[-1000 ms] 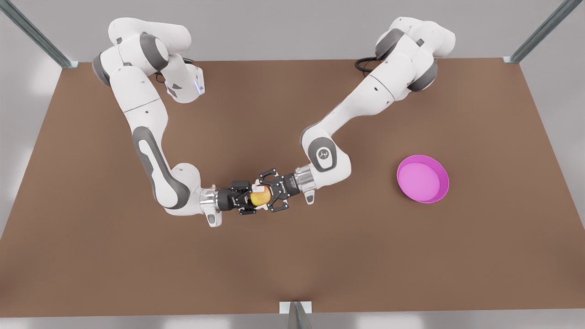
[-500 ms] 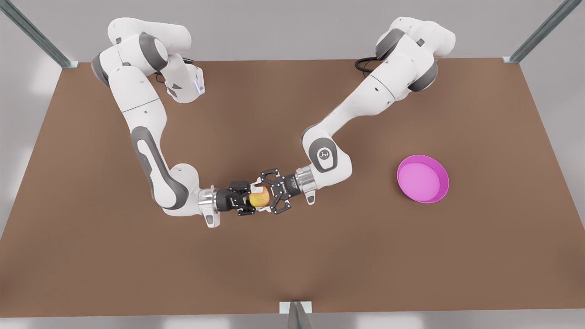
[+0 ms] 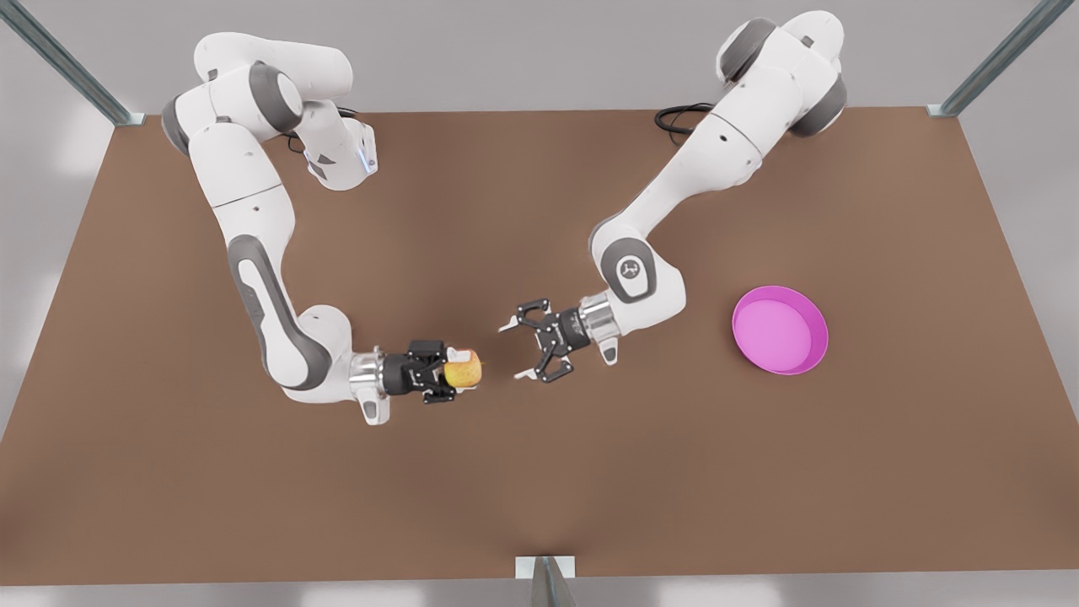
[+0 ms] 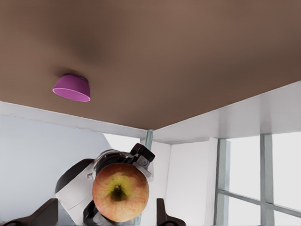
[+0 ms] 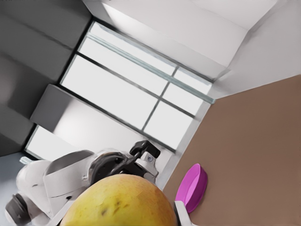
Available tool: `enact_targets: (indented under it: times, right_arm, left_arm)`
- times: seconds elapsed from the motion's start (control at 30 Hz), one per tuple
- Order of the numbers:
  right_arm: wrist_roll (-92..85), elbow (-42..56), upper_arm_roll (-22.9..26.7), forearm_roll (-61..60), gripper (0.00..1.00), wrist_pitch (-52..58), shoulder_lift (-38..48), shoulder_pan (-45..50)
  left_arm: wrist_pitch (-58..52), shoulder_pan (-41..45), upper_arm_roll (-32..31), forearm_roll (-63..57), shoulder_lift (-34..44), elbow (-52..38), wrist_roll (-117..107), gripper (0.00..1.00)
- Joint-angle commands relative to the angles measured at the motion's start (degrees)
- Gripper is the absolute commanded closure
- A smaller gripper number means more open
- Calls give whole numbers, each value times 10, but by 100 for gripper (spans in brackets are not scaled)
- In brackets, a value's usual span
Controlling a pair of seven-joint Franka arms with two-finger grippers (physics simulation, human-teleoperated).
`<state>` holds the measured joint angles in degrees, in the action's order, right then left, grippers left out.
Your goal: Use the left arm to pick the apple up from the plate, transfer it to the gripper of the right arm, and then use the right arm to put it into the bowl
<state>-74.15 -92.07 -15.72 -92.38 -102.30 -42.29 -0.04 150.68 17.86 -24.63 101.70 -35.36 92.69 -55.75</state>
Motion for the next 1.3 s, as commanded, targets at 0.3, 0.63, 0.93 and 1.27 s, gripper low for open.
enact_targets:
  times: [0.3,0.63,0.93,1.27]
  right_arm:
    - [161,0,16,341,31,-4,46,-87]
    - [162,-62,15,592,31,48,110,-161]
    - [164,-132,17,702,31,4,136,-174]
    - [164,-132,17,766,30,-24,127,-191]
  left_arm:
    - [-577,-232,20,-1111,95,-169,427,0]
    - [-605,-168,174,-1066,250,-110,501,0]
    - [-608,-156,173,-1065,239,-112,498,0]
    - [-609,-157,174,-1064,238,-110,498,0]
